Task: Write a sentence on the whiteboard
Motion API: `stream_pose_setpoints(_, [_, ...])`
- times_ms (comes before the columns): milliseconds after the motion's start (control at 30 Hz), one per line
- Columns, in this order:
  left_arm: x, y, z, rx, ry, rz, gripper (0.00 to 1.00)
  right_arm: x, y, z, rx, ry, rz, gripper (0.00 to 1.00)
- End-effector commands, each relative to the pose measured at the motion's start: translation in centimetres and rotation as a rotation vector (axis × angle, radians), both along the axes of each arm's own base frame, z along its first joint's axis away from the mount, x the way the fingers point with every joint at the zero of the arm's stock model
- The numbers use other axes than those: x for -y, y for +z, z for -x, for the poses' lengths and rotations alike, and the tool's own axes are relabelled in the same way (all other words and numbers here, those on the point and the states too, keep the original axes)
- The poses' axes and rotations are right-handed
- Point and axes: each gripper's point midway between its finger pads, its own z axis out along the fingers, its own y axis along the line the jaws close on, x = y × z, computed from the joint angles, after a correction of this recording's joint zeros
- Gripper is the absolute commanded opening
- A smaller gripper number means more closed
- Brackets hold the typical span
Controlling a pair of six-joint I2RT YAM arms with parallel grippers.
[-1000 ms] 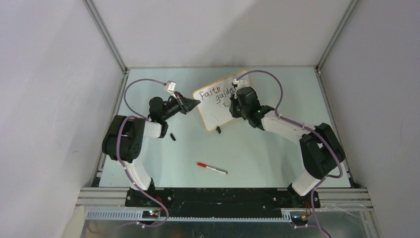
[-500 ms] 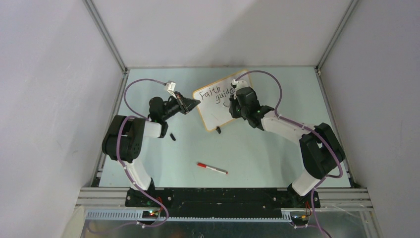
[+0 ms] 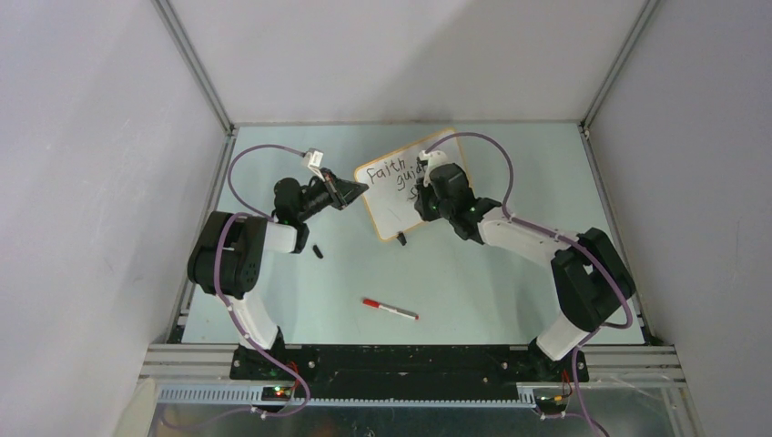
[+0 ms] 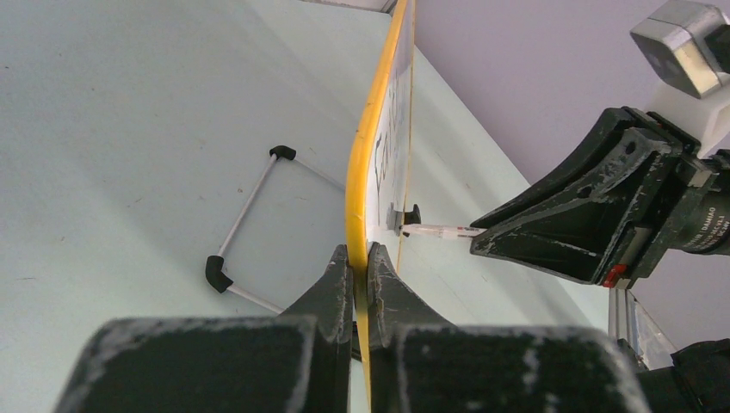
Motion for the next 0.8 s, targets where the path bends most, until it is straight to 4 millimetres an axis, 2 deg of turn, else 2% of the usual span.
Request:
stream_pose_setpoints(0, [-0.7, -0.3, -0.7, 0.056, 0.032, -0.071, 0.0, 0.6, 4.8, -0.7, 0.148, -0.044, -0.089, 0.0])
stream_pose_setpoints(200, [-0.7, -0.2, -0.7, 0.056, 0.034, -0.071, 0.0, 1.6, 5.9, -1.1, 0.179, -0.069, -0.138, 0.0])
stream_pose_setpoints(500, [-0.7, -0.2, -0.7, 0.058, 0.035, -0.071, 0.0, 2.3, 5.3, -2.6, 0.149, -0.094, -0.138, 0.0])
stream_pose_setpoints(767, [-0.7, -0.2, -0.7, 0.059, 0.035, -0.071, 0.0, 1.7, 4.6, -3.0, 0.125, -0.077, -0.131, 0.0])
